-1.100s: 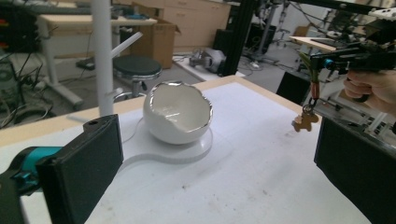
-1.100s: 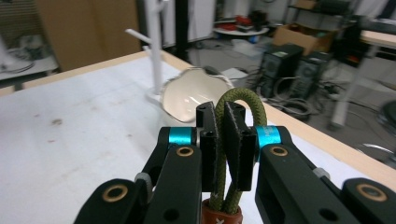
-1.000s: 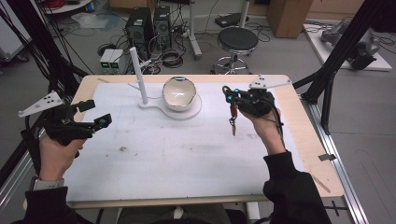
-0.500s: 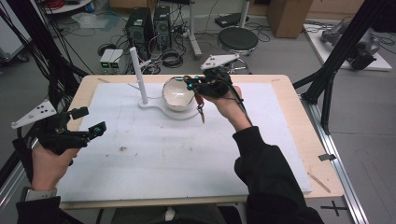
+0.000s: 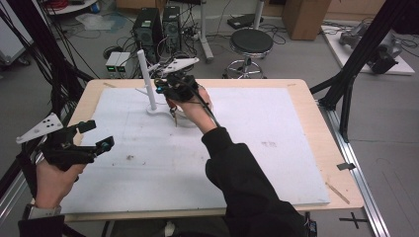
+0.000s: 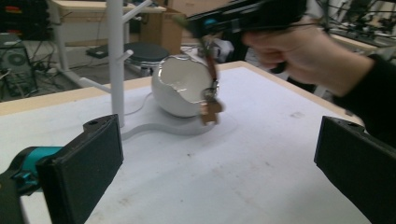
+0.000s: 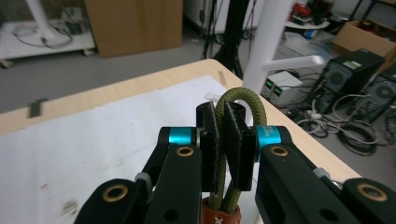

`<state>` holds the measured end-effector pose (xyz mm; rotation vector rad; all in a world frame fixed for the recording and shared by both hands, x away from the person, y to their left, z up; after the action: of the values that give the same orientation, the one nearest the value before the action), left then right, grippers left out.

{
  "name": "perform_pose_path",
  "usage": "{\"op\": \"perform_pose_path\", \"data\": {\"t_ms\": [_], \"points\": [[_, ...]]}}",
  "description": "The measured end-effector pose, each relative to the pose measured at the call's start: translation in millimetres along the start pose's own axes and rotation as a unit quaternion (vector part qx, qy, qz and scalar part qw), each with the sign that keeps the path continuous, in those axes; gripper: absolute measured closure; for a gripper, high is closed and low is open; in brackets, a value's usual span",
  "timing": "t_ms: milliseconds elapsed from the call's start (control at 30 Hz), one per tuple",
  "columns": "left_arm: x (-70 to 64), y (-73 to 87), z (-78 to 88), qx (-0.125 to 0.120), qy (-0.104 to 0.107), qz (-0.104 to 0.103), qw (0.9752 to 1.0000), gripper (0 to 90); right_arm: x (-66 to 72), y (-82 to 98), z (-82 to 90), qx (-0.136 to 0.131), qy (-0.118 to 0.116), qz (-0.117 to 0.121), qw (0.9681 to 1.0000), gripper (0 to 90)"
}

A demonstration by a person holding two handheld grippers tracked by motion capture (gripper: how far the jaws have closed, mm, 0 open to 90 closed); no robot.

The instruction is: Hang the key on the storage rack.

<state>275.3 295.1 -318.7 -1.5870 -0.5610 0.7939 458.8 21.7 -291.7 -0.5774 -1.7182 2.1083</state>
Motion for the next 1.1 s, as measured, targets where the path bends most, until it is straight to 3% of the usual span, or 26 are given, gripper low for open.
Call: {"op": "perform_pose_path", "data": {"t_ms": [167,267,367,567,733,833,1100], "points": [[-3.9,0.4,9.4,0.001,-0.008,-0.003,1.0,1.7,13.0,-0.5,-24.8,0.0,-0.002,0.012,0.9999,85.4],[-4.6,2.5,14.6,0.005,-0.01,0.001,0.9999,1.7,14.4,-4.8,-35.5,0.002,-0.002,0.018,0.9998,85.4],[-5.1,4.4,18.8,0.01,-0.018,0.004,0.9998,1.7,13.5,-7.8,-48.5,0.008,-0.004,0.01,0.9999,85.3],[-6.1,4.6,28.7,0.01,-0.028,0.004,0.9996,1.7,16.0,-2.8,-62.5,0.02,-0.012,0.012,0.9997,85.3],[-2.8,6.3,36.9,0.008,-0.04,0.008,0.9991,1.7,15.2,-3.5,-68.9,0.041,-0.013,0.015,0.999,85.1],[-0.7,7.9,39.4,0.008,-0.047,0.013,0.9988,1.7,14.7,-4.4,-69.7,0.036,-0.009,0.018,0.9991,85.1],[-1.6,8.9,38.2,0.012,-0.045,0.01,0.9989,1.7,12.3,1.2,-73.9,0.05,-0.008,0.018,0.9986,84.8]]}}
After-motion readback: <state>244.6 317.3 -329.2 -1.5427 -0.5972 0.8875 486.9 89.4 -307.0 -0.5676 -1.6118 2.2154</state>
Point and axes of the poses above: each handheld gripper's, and its own axes: z roughly backward along the jaws, y roughly out of its underside, x roughly to its left, the point moved 1 cm from there along -z, roughly forward along the jaws, and after that the axes turned 15 degrees about -x, right-handed, at the moved point
